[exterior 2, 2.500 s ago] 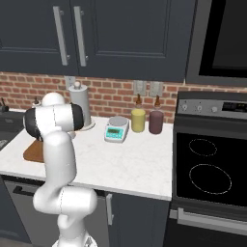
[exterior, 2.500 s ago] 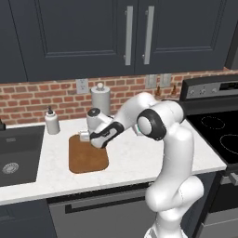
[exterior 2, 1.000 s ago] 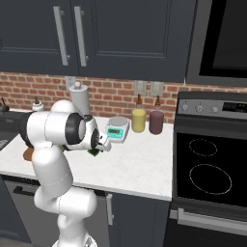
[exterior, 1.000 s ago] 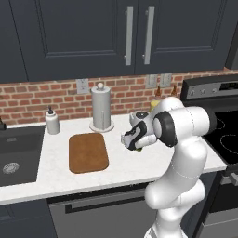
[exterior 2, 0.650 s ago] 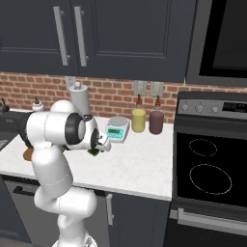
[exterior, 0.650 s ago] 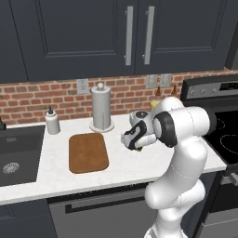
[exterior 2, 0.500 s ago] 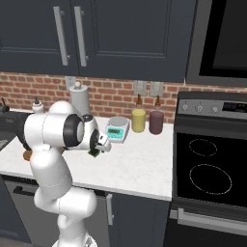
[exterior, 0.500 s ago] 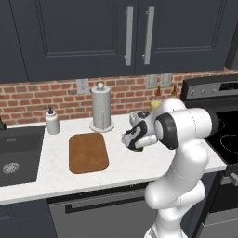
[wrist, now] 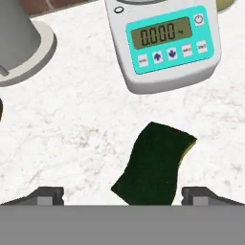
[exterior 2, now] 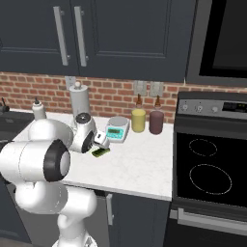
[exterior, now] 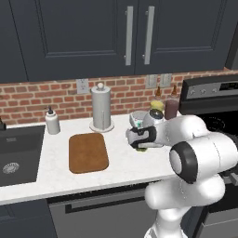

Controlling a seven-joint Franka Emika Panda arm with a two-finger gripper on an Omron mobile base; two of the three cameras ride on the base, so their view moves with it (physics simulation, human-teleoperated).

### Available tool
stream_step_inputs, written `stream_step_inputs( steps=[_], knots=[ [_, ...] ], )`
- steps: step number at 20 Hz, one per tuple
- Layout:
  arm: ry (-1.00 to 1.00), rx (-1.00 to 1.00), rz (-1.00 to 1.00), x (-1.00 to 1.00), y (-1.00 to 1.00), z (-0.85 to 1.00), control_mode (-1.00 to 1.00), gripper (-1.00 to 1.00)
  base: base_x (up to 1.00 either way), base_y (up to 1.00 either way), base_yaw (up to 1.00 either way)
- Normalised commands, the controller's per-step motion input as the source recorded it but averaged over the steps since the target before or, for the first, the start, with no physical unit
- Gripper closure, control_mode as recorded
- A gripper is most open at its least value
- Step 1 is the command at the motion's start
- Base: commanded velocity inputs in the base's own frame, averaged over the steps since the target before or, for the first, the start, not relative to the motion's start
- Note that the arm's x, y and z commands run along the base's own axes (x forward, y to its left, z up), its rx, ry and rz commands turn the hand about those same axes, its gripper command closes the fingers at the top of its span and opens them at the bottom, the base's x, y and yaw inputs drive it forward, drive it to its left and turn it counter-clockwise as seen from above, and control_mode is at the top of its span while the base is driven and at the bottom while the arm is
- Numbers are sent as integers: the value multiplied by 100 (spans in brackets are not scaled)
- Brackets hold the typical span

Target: Pick up the sponge from the counter and clean the cutting board by briefly scrubbing or pressing down on the cutting board. Once finished, release the sponge.

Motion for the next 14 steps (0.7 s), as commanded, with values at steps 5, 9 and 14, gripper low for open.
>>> stream_step_inputs(
  steps=[5,9,14],
  knots=[
    [-25,2,0,-70,0,72,-100,-100,0,0,0],
    [-24,1,0,-78,2,66,-100,-100,0,0,0],
    [-21,0,0,-64,5,62,-100,-100,0,0,0]
  ],
)
